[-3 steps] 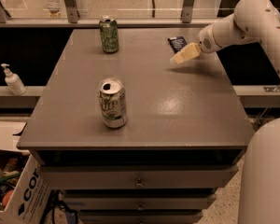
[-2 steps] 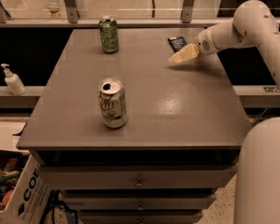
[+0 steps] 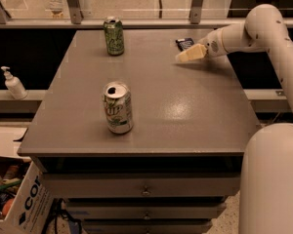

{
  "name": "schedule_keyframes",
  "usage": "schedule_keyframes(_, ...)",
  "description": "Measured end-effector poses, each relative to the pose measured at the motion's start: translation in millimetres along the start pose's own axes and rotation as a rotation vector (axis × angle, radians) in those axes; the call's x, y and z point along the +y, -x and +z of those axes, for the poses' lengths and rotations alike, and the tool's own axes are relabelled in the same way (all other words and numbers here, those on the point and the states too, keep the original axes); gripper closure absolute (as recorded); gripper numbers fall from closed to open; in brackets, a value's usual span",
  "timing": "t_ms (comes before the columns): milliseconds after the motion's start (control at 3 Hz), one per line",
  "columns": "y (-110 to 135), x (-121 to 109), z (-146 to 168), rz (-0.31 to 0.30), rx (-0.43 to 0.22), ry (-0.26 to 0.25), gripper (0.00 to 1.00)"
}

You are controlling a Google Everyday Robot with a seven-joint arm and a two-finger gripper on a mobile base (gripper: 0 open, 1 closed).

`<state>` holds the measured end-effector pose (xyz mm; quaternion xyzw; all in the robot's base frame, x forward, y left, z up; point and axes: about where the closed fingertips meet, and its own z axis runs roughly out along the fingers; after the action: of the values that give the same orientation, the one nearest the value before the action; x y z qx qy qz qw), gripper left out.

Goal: Move rxbar blueberry near 7up can

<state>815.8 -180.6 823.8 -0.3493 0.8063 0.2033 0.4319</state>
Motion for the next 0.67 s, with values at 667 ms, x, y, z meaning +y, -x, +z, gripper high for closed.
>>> schedule_keyframes(667, -0.1, -7.9, -14.5, -0.01, -0.016, -0.004, 0.65)
